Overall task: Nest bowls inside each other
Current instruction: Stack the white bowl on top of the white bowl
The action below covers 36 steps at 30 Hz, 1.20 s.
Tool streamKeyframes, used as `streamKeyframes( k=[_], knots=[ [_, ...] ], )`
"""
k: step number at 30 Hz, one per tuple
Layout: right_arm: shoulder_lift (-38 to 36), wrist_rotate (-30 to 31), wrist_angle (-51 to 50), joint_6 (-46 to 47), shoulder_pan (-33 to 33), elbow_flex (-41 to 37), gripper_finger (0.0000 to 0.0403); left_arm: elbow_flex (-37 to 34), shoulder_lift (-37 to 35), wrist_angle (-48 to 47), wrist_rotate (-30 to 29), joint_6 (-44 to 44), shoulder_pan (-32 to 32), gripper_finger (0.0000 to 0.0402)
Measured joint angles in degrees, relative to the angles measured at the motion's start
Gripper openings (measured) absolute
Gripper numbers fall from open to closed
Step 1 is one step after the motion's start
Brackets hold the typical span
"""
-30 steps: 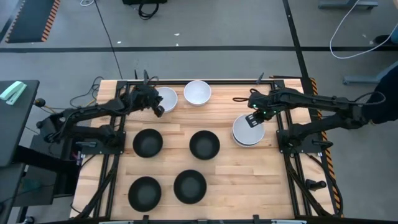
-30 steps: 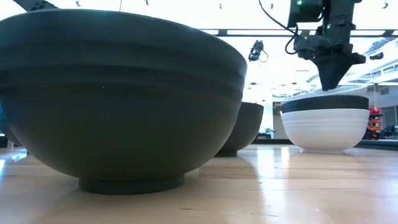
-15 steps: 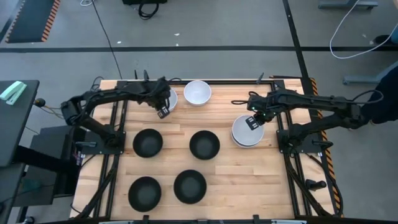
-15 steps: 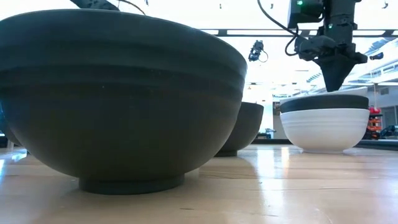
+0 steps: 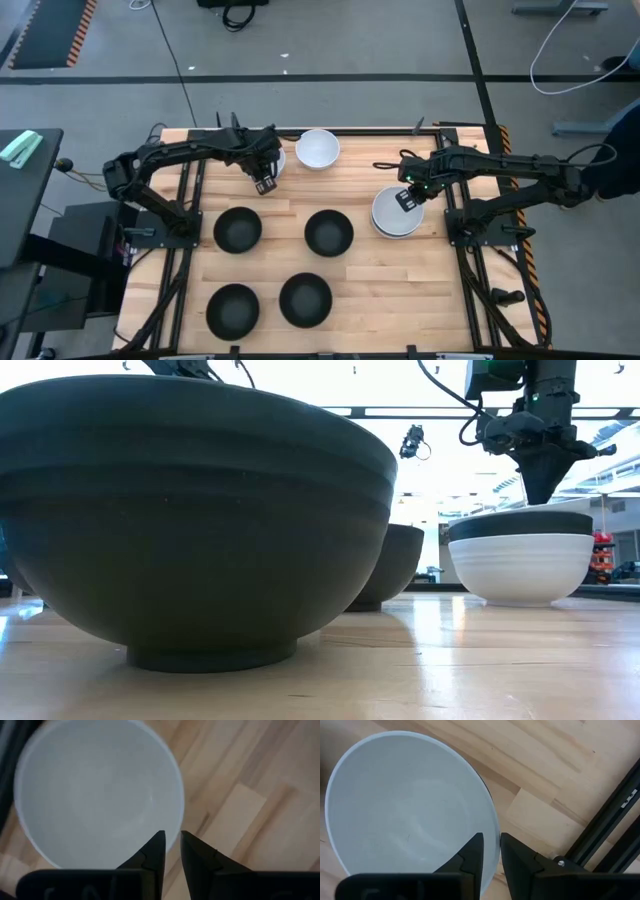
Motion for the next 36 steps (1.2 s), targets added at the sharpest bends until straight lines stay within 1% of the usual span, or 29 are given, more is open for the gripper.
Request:
streamKeyframes(
  k=[8,17,26,32,36],
  knots=[
    [0.00,0.02,0.02,-0.42,-0.07,0.00,0.0074,-0.02,2.87,-0.96,0.18,-0.02,0.24,0.0063],
    [0.00,0.20,0.09,-0.55,-0.07,0.00,0.0074,-0.07,5.18,-0.50,1.54,-0.11,0.51,0.0079],
    [0.00,0.24,0.10,-0.59,-0.07,0.00,0.0074,-0.07,5.83,1.19,1.69,-0.24,2.19,0.0078],
    [0.00,0.24,0.09,-0.59,-0.07,0.00,0.0074,-0.07,9.64,1.24,1.66,-0.18,3.06,0.0067],
    [0.00,0.37,0.12,-1.04,-0.07,0.00,0.0074,-0.09,11.26,1.69,1.40,-0.02,3.59,0.0052]
  ],
)
